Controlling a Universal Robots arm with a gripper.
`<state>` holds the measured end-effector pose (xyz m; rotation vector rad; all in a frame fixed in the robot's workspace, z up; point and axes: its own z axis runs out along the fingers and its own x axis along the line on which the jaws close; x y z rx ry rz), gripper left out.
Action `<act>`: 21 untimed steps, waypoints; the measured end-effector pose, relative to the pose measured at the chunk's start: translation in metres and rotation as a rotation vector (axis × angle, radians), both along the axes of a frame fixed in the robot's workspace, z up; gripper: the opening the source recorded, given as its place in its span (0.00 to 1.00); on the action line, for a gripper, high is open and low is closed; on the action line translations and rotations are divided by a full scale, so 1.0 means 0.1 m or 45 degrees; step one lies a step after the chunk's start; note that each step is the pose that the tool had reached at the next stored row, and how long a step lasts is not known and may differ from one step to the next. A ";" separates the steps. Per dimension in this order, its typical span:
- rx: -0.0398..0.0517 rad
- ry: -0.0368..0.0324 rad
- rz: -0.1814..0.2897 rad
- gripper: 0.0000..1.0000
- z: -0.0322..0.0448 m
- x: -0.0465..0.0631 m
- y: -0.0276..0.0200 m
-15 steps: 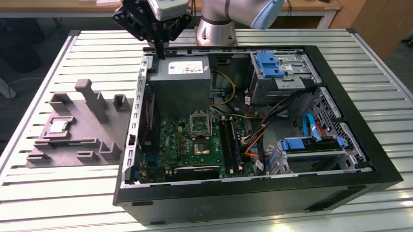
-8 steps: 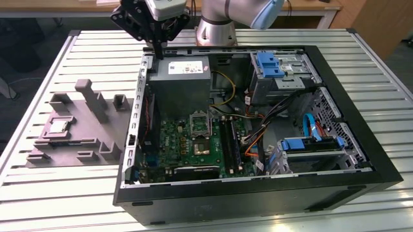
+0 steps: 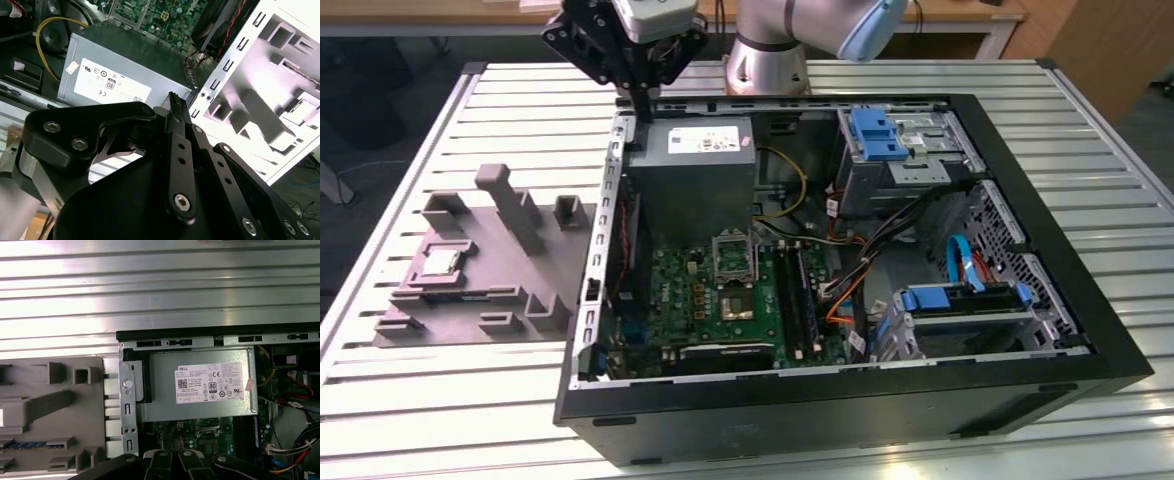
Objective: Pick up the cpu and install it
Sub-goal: 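Reach for the cpu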
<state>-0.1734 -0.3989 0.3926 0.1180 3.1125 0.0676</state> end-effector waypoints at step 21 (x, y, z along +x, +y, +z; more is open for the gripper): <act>0.000 0.0000 0.000 0.11 0.000 -0.06 0.000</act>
